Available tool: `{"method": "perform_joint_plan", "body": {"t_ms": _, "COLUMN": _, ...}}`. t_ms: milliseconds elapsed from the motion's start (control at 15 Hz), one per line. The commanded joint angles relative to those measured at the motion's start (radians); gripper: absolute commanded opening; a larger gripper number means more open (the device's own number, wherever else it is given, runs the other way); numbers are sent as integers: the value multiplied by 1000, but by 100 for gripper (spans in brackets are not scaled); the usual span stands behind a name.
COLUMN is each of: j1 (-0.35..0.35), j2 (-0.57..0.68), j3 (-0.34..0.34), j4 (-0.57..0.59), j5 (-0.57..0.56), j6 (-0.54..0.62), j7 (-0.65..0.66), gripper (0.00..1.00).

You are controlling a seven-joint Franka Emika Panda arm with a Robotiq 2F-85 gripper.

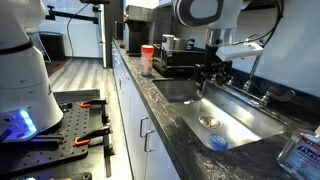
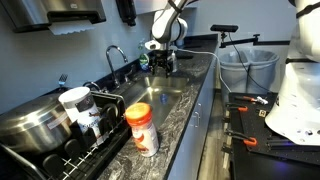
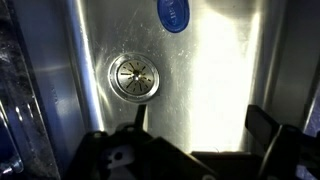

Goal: Remove the blue object from the sink and place it on the right side of the counter

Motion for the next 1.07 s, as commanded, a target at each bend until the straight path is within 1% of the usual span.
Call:
{"method": "perform_joint_plan", "body": {"t_ms": 0, "j1": -83, "j2": 147, "j3": 70, "j4": 89, "j5": 54, "j6": 80, "j7": -109, "gripper": 100}}
{"method": "perform_joint_plan", "body": {"t_ms": 200, "j1": -142, "j2": 247, "j3": 112, "j4": 168, "j5": 29, "j6": 63, "j7": -144, "gripper": 100}}
{"method": "perform_joint_plan", "body": {"t_ms": 400, "j1": -177, "j2": 322, "j3": 125, "j4": 246, "j5": -9, "j6": 35, "j7": -157, "gripper": 100}}
{"method": "perform_joint_plan", "body": {"t_ms": 733, "j1": -203, "j2": 406, "j3": 129, "j4": 348, "j5": -80, "j6": -32, "j7": -163, "gripper": 100}}
{"method": "perform_joint_plan", "body": {"t_ms": 1000, "j1": -204, "j2": 460, "j3": 142, "j4": 403, "j5": -102, "j6": -83, "j7": -175, "gripper": 100}}
